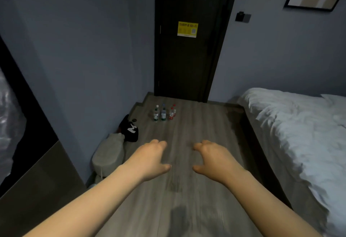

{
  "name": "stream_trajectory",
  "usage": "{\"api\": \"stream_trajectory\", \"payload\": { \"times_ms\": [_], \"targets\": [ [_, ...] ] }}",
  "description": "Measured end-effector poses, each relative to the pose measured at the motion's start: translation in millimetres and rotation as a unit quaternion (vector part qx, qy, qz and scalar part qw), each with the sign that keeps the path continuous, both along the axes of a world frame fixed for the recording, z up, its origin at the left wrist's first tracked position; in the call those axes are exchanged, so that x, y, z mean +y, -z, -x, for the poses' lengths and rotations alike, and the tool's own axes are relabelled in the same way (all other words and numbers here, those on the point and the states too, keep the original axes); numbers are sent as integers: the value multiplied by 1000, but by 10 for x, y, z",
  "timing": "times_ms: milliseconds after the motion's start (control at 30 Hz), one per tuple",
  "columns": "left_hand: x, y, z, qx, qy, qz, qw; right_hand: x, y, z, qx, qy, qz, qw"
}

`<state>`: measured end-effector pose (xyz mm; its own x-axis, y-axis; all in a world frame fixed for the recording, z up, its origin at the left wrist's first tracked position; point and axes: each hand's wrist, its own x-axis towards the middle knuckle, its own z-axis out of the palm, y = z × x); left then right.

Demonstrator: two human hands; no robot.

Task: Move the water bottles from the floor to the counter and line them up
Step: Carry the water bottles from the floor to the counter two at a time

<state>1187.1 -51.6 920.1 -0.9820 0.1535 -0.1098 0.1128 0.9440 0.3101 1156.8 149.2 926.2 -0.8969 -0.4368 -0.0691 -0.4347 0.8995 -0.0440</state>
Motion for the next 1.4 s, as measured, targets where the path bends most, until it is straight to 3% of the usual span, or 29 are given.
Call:
{"api": "stream_trajectory", "payload": {
  "times_ms": [500, 933, 1400],
  "targets": [
    [17, -45, 2403, -10, -24, 1, 1000, -45, -60, 2546, 1, -21, 16, 1000],
    [-579, -54, 4697, 11, -13, -36, 999, -532, -18, 4863, -10, -2, 46, 999],
    [-687, 127, 6940, -13, -1, -47, 999, -580, 425, 7116, -17, 13, 58, 998]
  ]
}}
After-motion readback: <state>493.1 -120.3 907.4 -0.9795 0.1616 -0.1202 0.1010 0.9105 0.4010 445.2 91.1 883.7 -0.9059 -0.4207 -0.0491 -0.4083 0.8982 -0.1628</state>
